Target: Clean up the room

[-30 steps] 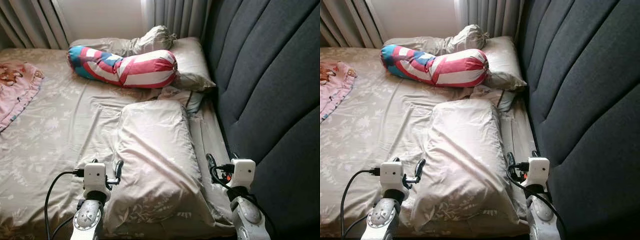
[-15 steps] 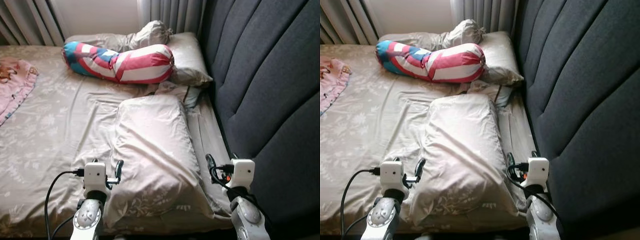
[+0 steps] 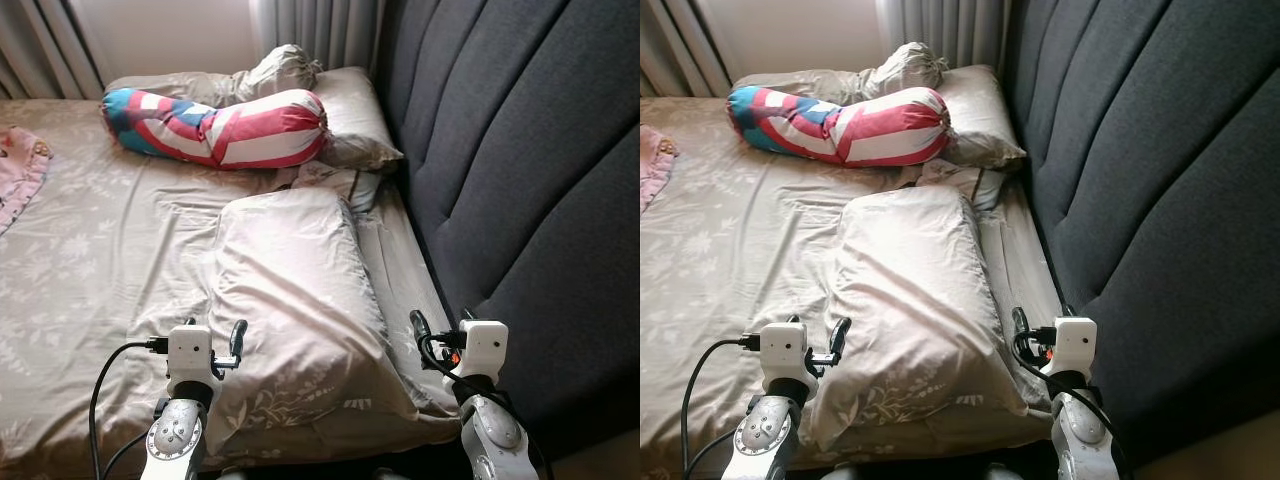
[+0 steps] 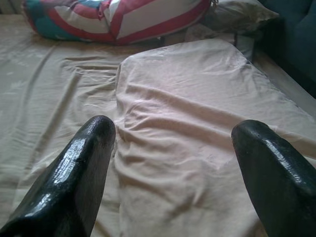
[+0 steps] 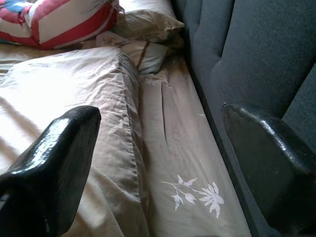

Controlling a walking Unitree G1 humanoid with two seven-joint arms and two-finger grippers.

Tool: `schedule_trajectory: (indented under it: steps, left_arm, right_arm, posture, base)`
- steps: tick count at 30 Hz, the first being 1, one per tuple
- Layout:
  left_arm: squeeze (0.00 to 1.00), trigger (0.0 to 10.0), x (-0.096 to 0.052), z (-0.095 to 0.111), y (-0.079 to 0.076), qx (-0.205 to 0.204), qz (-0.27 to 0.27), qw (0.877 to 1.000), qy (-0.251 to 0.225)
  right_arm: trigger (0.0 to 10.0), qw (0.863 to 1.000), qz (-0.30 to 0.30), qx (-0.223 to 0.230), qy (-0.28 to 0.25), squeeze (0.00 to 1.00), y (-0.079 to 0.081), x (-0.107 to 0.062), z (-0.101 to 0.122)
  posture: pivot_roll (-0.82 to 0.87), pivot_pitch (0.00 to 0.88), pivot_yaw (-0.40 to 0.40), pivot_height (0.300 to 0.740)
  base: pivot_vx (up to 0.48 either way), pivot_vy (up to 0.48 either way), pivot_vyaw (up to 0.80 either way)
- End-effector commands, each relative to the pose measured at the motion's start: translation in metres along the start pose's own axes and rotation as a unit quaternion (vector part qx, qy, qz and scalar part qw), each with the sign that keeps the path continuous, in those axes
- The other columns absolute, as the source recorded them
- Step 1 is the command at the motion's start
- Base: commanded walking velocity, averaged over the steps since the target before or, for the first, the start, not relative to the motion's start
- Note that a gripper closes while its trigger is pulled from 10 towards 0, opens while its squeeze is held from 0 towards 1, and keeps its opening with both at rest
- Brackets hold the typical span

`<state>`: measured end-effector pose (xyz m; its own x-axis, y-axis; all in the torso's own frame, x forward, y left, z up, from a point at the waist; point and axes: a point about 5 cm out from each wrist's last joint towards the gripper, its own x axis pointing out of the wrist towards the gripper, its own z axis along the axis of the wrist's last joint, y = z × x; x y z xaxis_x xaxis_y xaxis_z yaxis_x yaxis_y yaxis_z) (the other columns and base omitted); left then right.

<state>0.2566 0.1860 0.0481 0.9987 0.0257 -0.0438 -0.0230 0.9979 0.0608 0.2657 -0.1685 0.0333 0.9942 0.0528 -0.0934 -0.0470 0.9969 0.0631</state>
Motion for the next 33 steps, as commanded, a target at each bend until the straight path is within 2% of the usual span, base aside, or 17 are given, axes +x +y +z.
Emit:
schedule_trajectory:
  steps: [1, 7, 9, 15, 33]
  left_arm:
    - [0.0, 10.0, 0.001, 0.0033, -0.0033, 0.001, -0.007, 1.0, -0.004]
    - [0.0, 10.0, 0.0012, 0.0026, -0.0022, 0.002, -0.005, 1.0, 0.0]
    - [0.0, 10.0, 0.0013, 0.0025, -0.0019, 0.002, -0.005, 1.0, 0.0]
    - [0.0, 10.0, 0.0014, 0.0024, -0.0022, 0.003, -0.006, 1.0, 0.001]
    - [0.0, 10.0, 0.0021, 0.0019, -0.0021, 0.002, -0.007, 1.0, 0.003]
  right_arm:
    - [10.0, 1.0, 0.001, -0.003, 0.003, 0.0, -0.0003, 0.0001, -0.0014]
    - [10.0, 1.0, 0.016, -0.011, -0.001, 0.0, 0.0025, -0.0005, -0.0006]
    - [10.0, 0.999, 0.028, -0.021, 0.0, 0.0, 0.0055, -0.0014, -0.0011]
    - [10.0, 1.0, 0.025, -0.011, 0.003, 0.0, 0.0056, -0.0019, -0.0027]
    - [10.0, 0.999, 0.03, -0.012, 0.005, 0.0, 0.005, -0.002, -0.0032]
  posture:
    - [-0.12, 0.087, -0.051, 0.672]
    - [-0.12, 0.089, -0.051, 0.672]
    - [-0.12, 0.092, -0.051, 0.672]
    - [-0.12, 0.095, -0.051, 0.672]
    - [-0.12, 0.098, -0.052, 0.672]
  base:
    - [0.0, 0.0, 0.0]
    - [0.0, 0.0, 0.15]
    - [0.0, 0.0, 0.8]
    - [0.0, 0.0, 0.69]
    - [0.0, 0.0, 0.0]
